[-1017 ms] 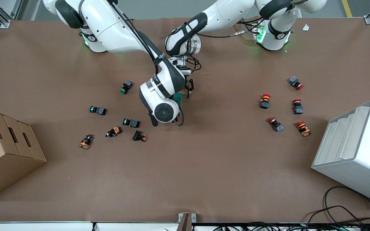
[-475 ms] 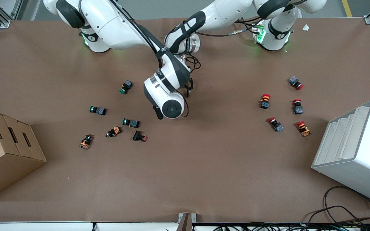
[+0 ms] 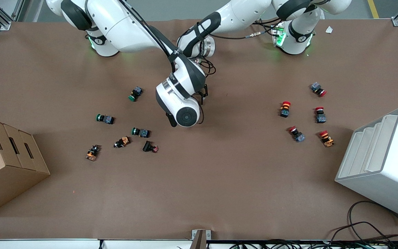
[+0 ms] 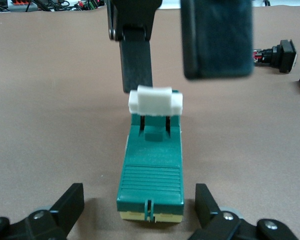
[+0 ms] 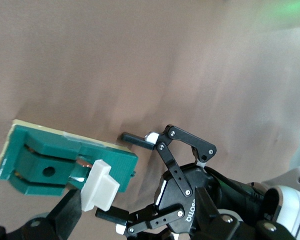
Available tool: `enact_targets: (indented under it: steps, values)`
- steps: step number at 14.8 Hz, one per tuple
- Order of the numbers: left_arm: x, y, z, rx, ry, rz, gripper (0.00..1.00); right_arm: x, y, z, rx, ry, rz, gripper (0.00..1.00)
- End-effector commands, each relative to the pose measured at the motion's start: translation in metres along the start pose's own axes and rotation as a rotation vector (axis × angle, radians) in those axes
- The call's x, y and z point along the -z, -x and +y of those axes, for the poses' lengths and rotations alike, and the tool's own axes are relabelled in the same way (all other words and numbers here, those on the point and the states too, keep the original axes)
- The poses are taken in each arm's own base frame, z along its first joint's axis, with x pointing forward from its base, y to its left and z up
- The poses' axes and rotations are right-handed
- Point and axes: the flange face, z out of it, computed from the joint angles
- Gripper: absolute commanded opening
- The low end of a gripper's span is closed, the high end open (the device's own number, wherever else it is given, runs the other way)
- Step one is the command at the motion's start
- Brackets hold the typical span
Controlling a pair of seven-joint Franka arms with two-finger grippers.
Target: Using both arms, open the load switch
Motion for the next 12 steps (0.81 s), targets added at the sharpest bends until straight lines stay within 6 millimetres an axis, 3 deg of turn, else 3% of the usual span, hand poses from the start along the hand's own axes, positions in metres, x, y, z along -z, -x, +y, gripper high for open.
enact_targets:
  steps: [1, 4, 7, 8, 12]
  values:
    - [-0.005, 0.012, 0.000, -0.007, 0.005, 0.007, 0.99, -0.020, -0.001, 0.003, 0.017, 0.035, 0.010, 1.00]
    - [-0.006, 0.017, -0.001, -0.013, 0.002, 0.001, 0.99, -0.029, 0.004, 0.001, 0.027, 0.018, 0.036, 1.00]
    - [-0.006, 0.017, -0.003, -0.015, -0.002, 0.002, 0.99, -0.003, -0.012, 0.000, 0.080, -0.010, 0.023, 1.00]
    - [-0.008, 0.016, -0.004, -0.015, -0.005, 0.002, 0.99, 0.019, -0.027, 0.001, 0.113, -0.035, 0.015, 1.00]
    - [-0.007, 0.006, -0.001, -0.012, -0.002, 0.013, 0.99, 0.101, -0.122, -0.002, 0.288, -0.079, 0.052, 1.00]
